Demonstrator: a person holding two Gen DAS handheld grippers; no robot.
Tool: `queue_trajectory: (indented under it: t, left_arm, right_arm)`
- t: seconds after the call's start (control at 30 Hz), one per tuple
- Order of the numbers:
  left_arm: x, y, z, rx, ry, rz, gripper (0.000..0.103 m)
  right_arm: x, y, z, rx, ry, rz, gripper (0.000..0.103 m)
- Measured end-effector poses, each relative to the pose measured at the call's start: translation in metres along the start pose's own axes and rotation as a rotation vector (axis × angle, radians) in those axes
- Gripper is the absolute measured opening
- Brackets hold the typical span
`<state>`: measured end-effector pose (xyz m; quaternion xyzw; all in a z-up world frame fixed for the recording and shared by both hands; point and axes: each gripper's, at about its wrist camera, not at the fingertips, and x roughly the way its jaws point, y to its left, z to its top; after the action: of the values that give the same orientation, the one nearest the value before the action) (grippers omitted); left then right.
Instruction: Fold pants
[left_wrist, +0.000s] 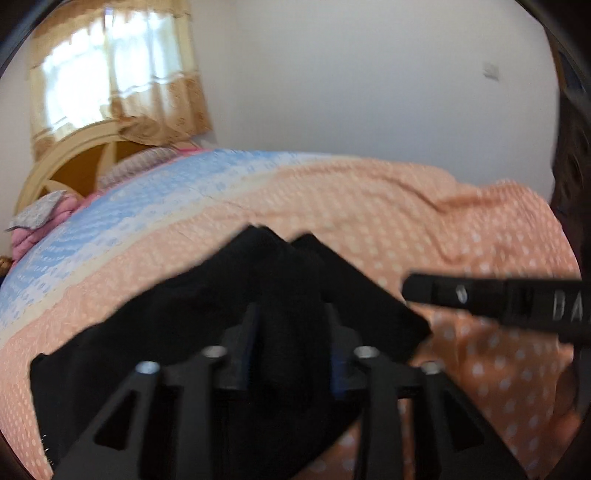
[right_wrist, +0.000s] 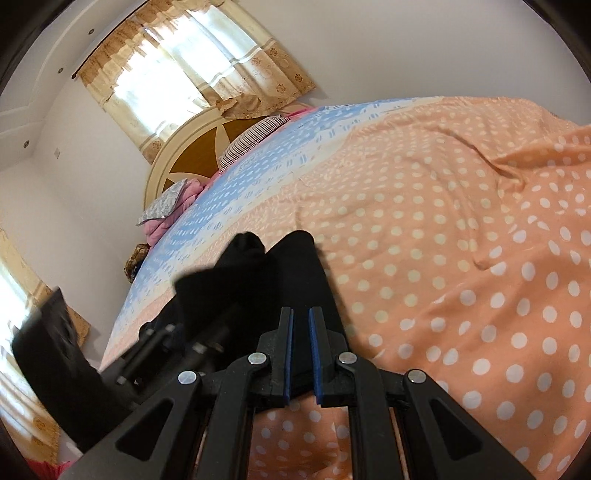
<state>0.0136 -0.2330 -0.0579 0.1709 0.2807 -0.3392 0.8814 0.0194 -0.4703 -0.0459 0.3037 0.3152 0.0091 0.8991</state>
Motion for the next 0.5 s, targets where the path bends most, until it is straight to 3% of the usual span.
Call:
queue_trajectory:
  t: [0.03, 0.2, 0.23, 0.27, 0.33, 0.4, 0.5]
  left_arm:
    - [-0.004, -0.001, -0.001, 0.011, 0.022, -0.024, 0.067]
    - [-0.045, 0.007, -0.005, 0.053, 0.012, -0.084, 0.082]
    - [-0.059, 0.016, -0.006, 0.042, 0.001, -0.092, 0.087]
    - [-0.072, 0.025, -0.009, 0.025, -0.011, -0.096, 0.089]
    - [-0.094, 0.047, -0.016, -0.021, -0.04, -0.071, 0.095]
    - [-0.109, 0.072, -0.022, -0.089, -0.056, -0.009, 0.096]
    - [-0.124, 0.119, -0.038, -0.225, -0.057, 0.123, 0.097]
  right_arm:
    - [0.001, -0.001, 0.001, 0.004, 0.005, 0.003, 0.009]
    - [-0.001, -0.005, 0.008, 0.06, 0.026, 0.095, 0.012]
    - [-0.003, -0.004, 0.01, 0.071, 0.028, 0.125, 0.027]
    - [-0.004, -0.003, 0.012, 0.08, 0.027, 0.153, 0.056]
    - [-0.009, 0.003, 0.017, 0.088, -0.001, 0.215, 0.083]
    - [-0.004, 0.016, 0.025, 0.042, -0.004, 0.265, 0.083]
    - [0.017, 0.04, 0.035, -0.097, -0.015, 0.172, 0.082]
